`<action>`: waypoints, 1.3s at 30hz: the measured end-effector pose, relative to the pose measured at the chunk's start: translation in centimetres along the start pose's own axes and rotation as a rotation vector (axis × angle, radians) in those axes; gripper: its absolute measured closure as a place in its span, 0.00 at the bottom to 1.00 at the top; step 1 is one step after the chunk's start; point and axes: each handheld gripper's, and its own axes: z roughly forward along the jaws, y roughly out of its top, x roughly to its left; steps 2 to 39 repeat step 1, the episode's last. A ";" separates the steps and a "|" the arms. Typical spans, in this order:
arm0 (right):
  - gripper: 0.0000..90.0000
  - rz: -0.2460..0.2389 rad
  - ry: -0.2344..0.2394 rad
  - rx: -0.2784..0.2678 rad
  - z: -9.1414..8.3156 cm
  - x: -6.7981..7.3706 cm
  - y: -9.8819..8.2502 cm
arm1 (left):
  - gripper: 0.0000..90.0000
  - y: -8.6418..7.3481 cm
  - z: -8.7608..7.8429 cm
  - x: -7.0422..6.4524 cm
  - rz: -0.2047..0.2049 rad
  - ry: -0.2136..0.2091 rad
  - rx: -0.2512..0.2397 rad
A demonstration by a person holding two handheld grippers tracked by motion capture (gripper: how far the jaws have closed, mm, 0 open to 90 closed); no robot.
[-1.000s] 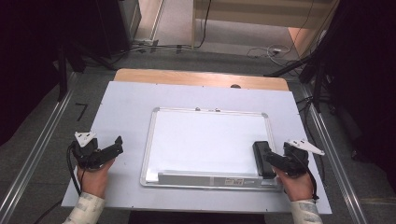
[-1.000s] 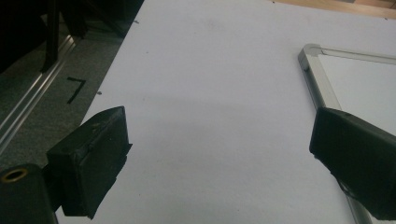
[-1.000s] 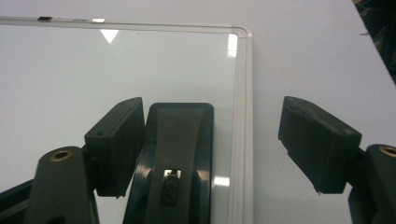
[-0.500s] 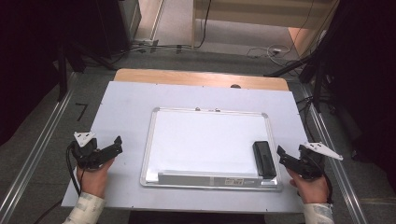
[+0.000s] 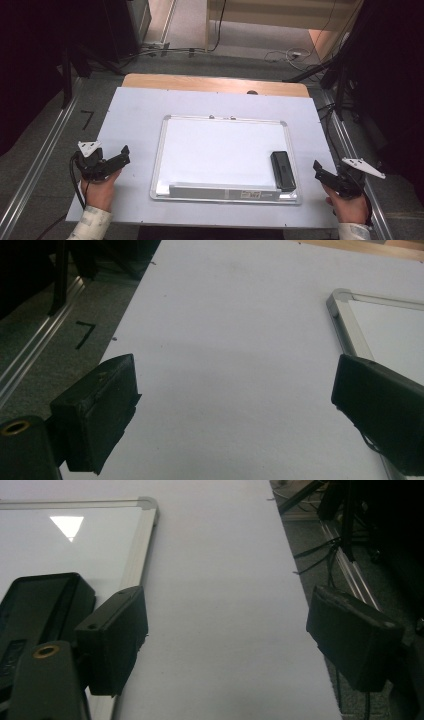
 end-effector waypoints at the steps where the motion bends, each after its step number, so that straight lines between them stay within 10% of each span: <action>1: 0.16 0.007 -0.004 0.003 0.0 -0.2 0.0 | 0.06 0.0 0.0 0.1 -0.003 0.001 0.001; 39: 0.16 0.007 -0.004 0.003 0.0 -0.2 0.0 | 0.06 0.0 0.0 0.1 -0.003 0.001 0.001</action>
